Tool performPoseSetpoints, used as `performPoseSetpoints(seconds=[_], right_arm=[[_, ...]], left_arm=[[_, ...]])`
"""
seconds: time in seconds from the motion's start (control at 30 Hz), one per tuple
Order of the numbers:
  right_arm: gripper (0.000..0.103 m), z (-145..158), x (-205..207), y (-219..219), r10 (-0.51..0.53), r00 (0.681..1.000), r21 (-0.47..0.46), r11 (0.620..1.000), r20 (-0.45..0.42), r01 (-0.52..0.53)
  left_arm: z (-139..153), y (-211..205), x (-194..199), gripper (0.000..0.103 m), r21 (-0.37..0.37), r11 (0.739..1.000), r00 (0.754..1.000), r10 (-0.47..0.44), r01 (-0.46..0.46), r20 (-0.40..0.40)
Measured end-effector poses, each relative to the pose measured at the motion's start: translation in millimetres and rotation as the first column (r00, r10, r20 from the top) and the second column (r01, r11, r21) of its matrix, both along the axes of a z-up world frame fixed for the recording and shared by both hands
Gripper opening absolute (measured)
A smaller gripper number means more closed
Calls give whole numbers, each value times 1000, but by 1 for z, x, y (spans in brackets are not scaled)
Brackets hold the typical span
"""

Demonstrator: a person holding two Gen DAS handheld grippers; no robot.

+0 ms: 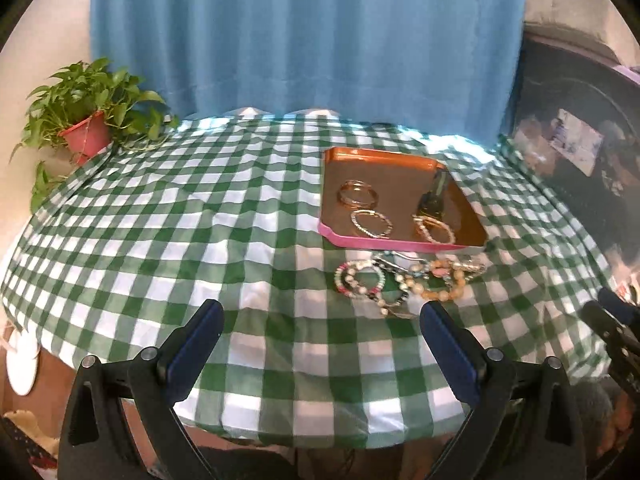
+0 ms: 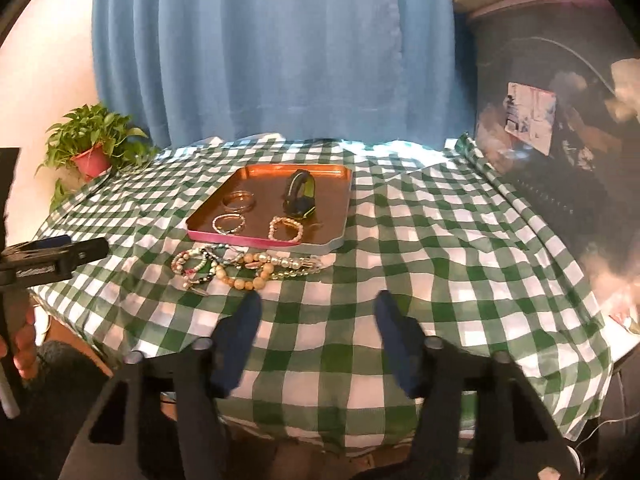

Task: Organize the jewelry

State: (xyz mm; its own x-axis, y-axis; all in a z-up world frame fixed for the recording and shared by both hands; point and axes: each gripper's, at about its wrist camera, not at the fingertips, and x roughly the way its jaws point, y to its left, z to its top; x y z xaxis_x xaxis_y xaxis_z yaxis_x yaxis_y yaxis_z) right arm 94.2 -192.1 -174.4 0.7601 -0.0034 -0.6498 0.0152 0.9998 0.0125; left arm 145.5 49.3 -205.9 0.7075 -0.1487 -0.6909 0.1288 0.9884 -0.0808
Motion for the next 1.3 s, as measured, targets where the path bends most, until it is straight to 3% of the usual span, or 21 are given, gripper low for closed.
performPoseSetpoints(seconds=[0.17, 0.27, 0.37, 0.4, 0.43, 0.53, 0.6, 0.77, 0.83, 0.9, 1.07, 1.23, 1.3], right_arm=[[52, -9, 8, 3, 102, 994, 122, 988, -49, -95], [63, -17, 18, 8, 139, 986, 143, 982, -95, -125], [64, -26, 29, 9, 173, 977, 174, 973, -121, -151], [64, -29, 33, 8, 185, 975, 191, 969, -124, -160], [64, -31, 36, 8, 191, 973, 202, 966, -126, -163], [62, -41, 53, 6, 174, 973, 227, 964, -150, -138], [58, -50, 68, 4, 156, 971, 241, 964, -182, -110], [50, -73, 101, 3, 173, 959, 328, 940, -225, -92], [47, -79, 109, 5, 171, 956, 331, 940, -236, -87], [43, -84, 118, 6, 155, 955, 315, 947, -254, -69], [30, -95, 135, 8, 201, 943, 390, 917, -265, -86], [24, -99, 145, 21, 207, 937, 361, 927, -281, -97], [17, -100, 147, 26, 205, 935, 334, 937, -289, -103]], left_arm=[[-10, -10, 11, 98, 22, 999, 999, -27, 28, -24], [-19, -16, 23, 98, 25, 999, 998, -36, 38, -57], [-31, -21, 37, 97, 11, 997, 994, -76, 78, -84], [-36, -23, 42, 92, 18, 995, 992, -91, 93, -90], [-39, -25, 46, 78, 22, 994, 990, -105, 107, -95], [-55, -31, 69, 58, 33, 989, 980, -136, 142, -144], [-63, -37, 85, 51, 44, 984, 972, -166, 175, -164], [-72, -49, 114, 45, 85, 967, 961, -223, 239, -165], [-80, -51, 125, 24, 90, 969, 959, -209, 229, -190], [-85, -51, 131, 20, 81, 972, 961, -202, 221, -190], [-90, -45, 136, 11, 35, 975, 961, -207, 217, -183], [-88, -43, 134, 2, 67, 977, 969, -192, 204, -154], [-86, -38, 132, 1, 57, 982, 974, -170, 180, -149]])
